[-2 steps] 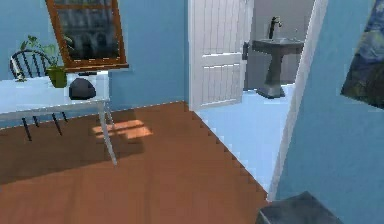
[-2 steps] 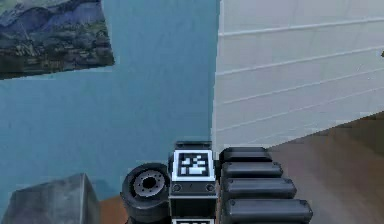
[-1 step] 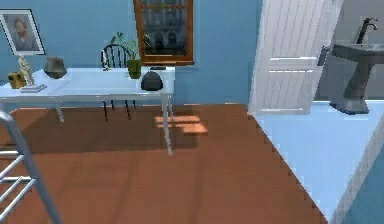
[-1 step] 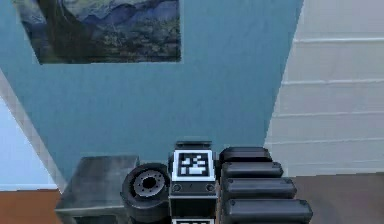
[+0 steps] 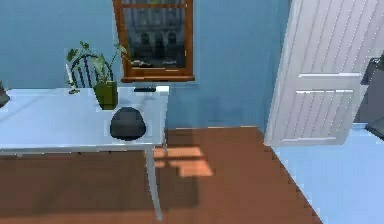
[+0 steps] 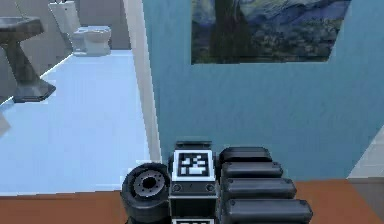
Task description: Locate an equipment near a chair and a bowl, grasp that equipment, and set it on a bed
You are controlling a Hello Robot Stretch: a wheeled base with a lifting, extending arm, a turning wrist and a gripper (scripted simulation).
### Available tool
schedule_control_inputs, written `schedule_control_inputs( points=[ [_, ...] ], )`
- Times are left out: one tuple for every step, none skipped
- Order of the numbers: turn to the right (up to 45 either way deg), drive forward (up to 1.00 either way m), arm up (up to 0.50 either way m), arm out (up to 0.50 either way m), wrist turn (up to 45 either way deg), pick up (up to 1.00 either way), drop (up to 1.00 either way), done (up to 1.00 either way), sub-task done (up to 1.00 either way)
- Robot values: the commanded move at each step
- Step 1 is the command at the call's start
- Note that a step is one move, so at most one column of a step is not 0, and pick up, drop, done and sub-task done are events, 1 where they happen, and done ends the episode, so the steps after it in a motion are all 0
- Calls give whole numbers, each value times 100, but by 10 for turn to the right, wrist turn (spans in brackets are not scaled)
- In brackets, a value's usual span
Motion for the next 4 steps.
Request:
schedule_control_inputs(
  points=[
    [210,0,0,0,0,0,0,0,0],
    [0,15,0,0,0,0,0,0,0],
    [210,0,0,0,0,0,0,0,0],
    [0,90,0,0,0,0,0,0,0]
  ],
)
